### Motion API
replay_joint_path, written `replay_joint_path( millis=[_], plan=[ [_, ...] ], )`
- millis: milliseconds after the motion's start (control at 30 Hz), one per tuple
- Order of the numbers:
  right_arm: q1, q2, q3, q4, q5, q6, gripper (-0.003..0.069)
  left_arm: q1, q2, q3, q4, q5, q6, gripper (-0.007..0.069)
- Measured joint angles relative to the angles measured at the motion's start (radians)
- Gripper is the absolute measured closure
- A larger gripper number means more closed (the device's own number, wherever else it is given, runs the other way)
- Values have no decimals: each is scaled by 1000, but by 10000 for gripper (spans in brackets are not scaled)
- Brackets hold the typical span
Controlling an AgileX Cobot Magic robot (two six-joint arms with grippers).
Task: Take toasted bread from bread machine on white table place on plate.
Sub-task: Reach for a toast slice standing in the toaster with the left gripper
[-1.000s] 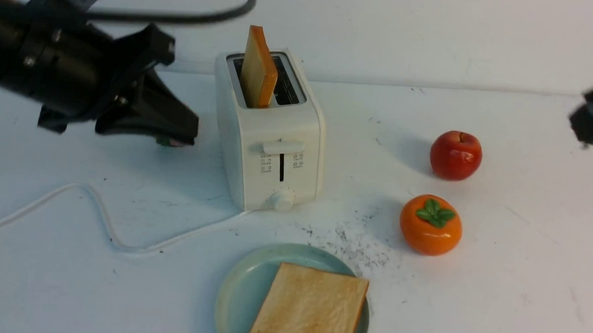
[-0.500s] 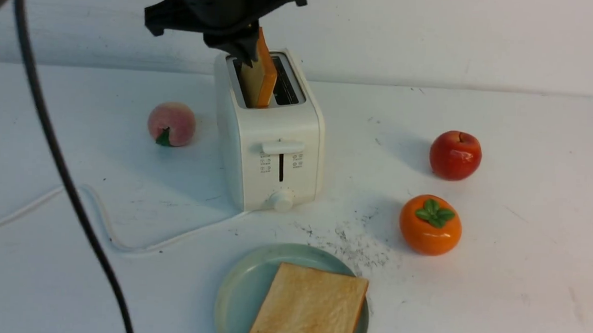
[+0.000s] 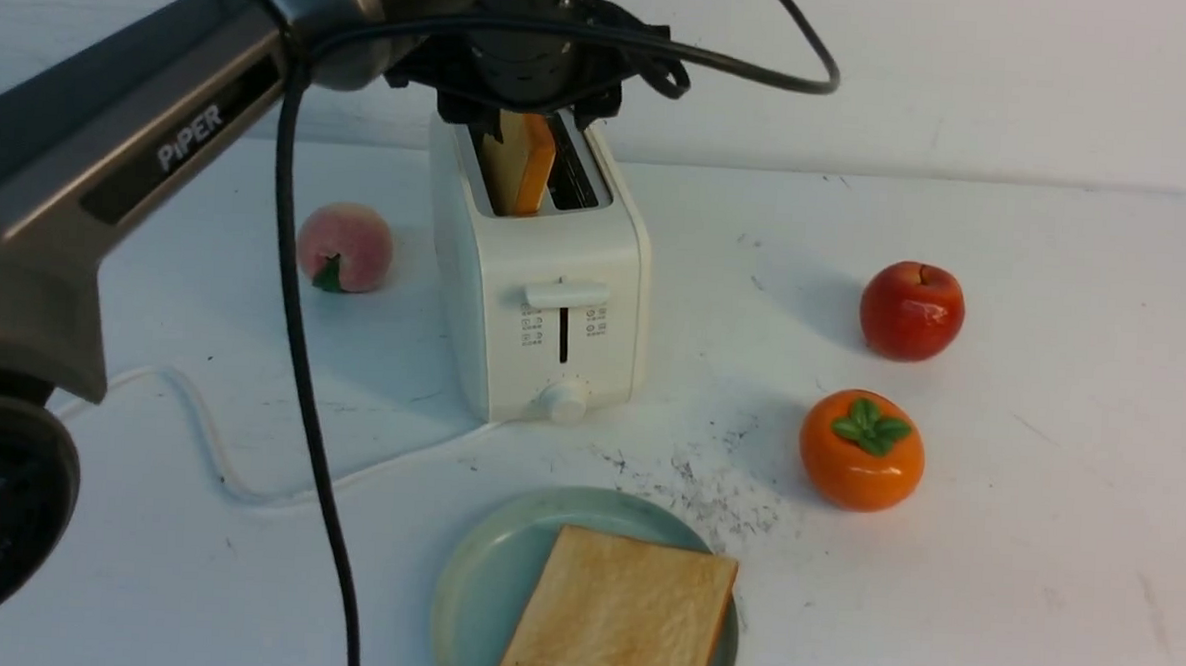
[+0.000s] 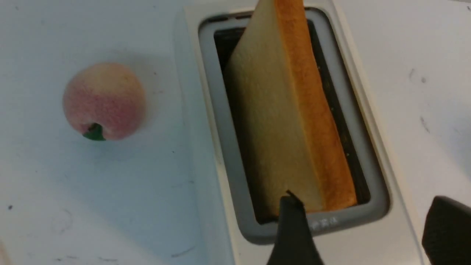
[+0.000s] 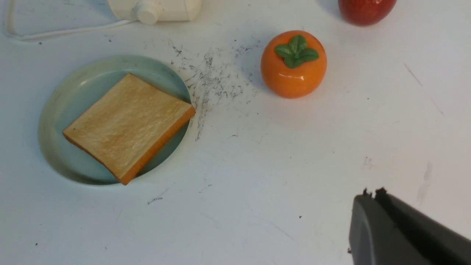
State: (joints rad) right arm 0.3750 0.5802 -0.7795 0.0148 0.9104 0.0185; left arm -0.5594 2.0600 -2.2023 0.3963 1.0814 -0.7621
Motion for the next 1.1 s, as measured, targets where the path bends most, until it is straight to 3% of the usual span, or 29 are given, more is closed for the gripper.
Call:
replay_joint_path(
  millis=[533,833,933,967,1000,1033,1100],
  plan=[
    [0,0,0,-1,-3,0,654,0,110,0,86,-110,-1,176],
    [0,0,0,-1,-3,0,647,0,156,0,208,-110,-1,189],
    [0,0,0,-1,-3,0,647,0,168,0,227,-108,-2,265],
    [0,0,0,-1,-3,0,647,0,171,0,235,-111,-2,335],
    [0,0,0,-1,-3,0,647,0,171,0,240,-112,-2,358],
    [0,0,0,-1,-3,0,647,0,172,0,259,-115,-2,470],
    [0,0,0,-1,-3,0,647,0,172,0,274,-120,-2,524]
  ],
)
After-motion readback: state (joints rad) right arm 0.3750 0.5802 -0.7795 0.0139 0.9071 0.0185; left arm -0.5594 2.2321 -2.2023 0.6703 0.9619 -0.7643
